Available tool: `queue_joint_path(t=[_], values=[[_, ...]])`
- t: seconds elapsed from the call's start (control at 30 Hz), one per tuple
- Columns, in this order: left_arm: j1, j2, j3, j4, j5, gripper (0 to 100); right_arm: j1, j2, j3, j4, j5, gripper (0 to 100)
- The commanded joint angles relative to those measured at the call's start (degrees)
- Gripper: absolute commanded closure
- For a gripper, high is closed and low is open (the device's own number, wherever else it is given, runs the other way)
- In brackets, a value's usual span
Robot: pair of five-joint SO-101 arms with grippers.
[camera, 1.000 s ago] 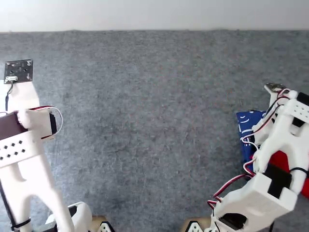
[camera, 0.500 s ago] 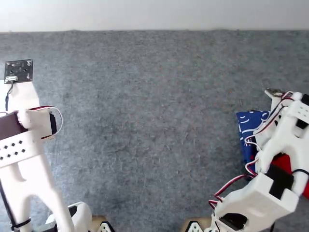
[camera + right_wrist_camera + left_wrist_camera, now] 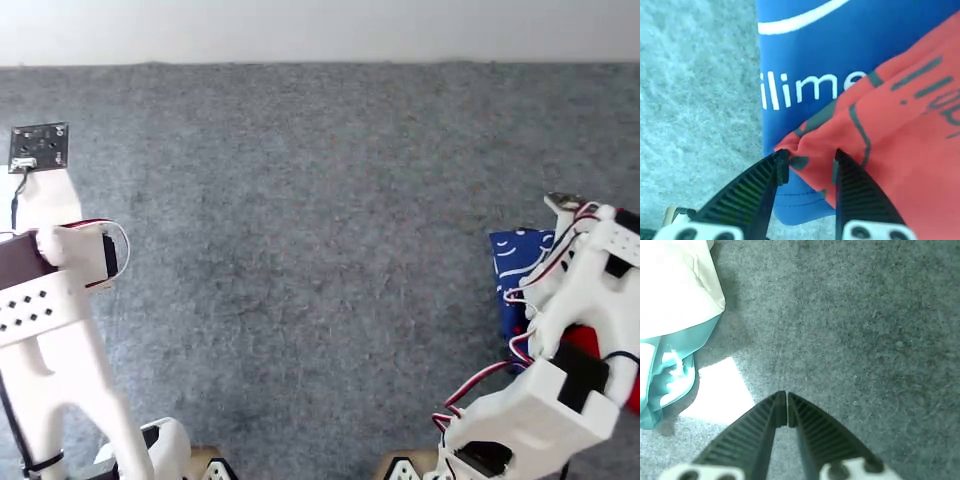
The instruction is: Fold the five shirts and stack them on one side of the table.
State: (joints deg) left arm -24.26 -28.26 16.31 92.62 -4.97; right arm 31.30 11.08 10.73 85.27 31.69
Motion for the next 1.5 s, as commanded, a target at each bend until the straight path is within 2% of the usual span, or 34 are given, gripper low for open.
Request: queue_joint_path(t=[0.0, 0.33, 0.53, 0.73, 0.9, 1.13, 1.23, 1.4, 1.47], values=[[0.4, -1.2, -0.2, -0.4, -0.4, 98, 0.6, -0.3, 2.3, -3.6, 0.5, 95.4], [0.4, -1.2, -0.2, -0.4, -0.4, 98, 0.9, -0.9, 1.0, -2.9, 6.2, 98.8], [0.4, -1.2, -0.2, -0.4, -0.4, 98, 0.6, -1.0, -5.7, 7.3, 9.2, 98.8], [0.5, -1.0, -0.2, -0.6, -0.3, 98, -0.5, -1.0, -10.4, 17.4, 15.4, 98.8], [0.5, -0.9, -0.2, -0.7, -0.2, 98, -4.3, -4.4, -6.2, 17.5, 18.6, 98.8], [0.5, -1.2, -0.3, -0.4, -0.2, 98, -8.2, -6.1, -1.5, 17.1, 18.4, 98.8], [0.5, -1.2, -0.3, -0.4, -0.2, 98, -7.4, -6.4, -1.9, 16.4, 18.4, 97.9], [0.5, -1.2, -0.3, -0.4, -0.2, 98, -4.7, -7.4, -8.2, 17.5, 18.3, 84.4], [0.5, -1.2, -0.3, -0.4, -0.2, 98, -3.1, -7.8, -12.5, 16.5, 17.1, 84.2]])
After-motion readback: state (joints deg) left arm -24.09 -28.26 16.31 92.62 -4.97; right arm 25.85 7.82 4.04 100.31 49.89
